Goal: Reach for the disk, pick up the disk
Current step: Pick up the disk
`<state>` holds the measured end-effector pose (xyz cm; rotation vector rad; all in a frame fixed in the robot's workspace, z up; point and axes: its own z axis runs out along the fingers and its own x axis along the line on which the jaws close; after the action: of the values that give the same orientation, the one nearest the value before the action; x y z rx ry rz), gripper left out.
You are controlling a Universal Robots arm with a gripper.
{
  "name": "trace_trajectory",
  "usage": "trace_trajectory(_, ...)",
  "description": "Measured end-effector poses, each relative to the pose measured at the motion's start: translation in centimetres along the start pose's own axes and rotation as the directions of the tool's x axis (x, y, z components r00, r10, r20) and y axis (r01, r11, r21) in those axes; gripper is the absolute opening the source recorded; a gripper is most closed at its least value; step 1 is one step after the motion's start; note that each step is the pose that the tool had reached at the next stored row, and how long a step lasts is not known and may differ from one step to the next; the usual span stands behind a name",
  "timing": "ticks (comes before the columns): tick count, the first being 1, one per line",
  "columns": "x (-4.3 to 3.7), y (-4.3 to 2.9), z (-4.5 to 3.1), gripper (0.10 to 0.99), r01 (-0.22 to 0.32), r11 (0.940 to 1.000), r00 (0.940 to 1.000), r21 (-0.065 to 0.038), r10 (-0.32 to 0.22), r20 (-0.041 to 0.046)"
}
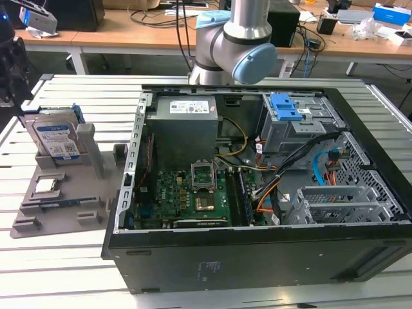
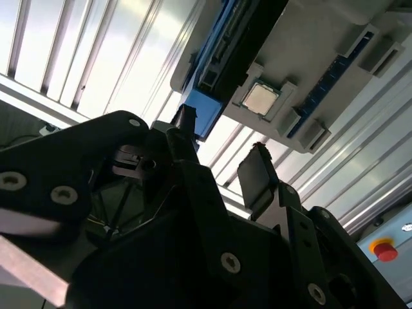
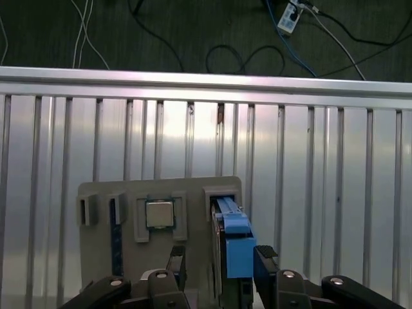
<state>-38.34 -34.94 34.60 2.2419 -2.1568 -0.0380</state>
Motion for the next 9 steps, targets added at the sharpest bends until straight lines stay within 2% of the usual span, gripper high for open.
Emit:
trace_trajectory(6,-0.92,-0.7,1.15,0.541,0.003,1.0,1.0,0.0,-0.003,-0.0002)
trace_trajectory(9,-1.08,-1.03,2.18,0.541,0.004,1.0,1.0,0.0,-0.004,-0.0008)
